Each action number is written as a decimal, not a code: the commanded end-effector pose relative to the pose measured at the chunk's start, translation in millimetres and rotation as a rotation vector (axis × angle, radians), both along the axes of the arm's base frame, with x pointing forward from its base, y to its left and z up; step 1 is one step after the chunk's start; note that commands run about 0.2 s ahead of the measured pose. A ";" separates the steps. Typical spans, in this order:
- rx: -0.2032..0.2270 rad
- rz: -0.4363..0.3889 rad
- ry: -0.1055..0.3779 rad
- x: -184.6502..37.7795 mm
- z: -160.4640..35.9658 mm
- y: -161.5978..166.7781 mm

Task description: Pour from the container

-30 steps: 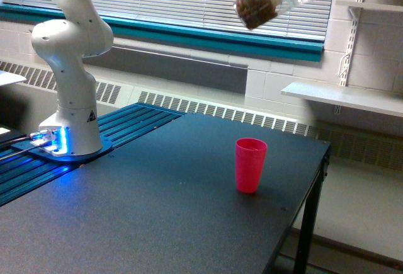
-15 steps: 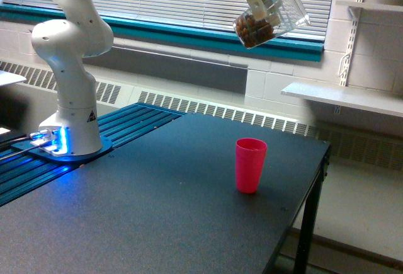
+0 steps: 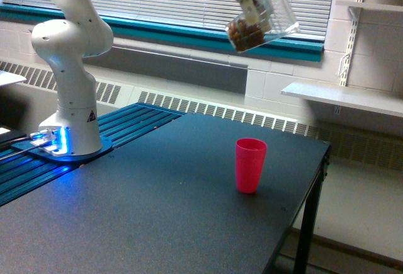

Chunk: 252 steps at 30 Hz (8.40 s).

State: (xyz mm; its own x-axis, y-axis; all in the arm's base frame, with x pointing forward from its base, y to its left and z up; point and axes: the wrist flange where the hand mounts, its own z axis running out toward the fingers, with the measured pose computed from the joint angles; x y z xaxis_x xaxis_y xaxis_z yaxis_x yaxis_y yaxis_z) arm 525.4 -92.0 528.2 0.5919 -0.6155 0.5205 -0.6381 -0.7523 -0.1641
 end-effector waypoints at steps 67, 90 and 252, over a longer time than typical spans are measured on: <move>-0.027 0.020 0.324 -73.9 -167.5 83.6; -0.047 0.056 0.427 -68.0 -203.6 106.8; -0.062 0.078 0.677 -29.1 -243.9 155.1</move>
State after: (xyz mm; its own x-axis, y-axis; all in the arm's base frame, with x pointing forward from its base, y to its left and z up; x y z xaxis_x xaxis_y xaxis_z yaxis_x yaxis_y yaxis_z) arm 494.4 61.7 281.4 0.8428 -0.5354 0.0558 -0.5257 -0.7962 0.2995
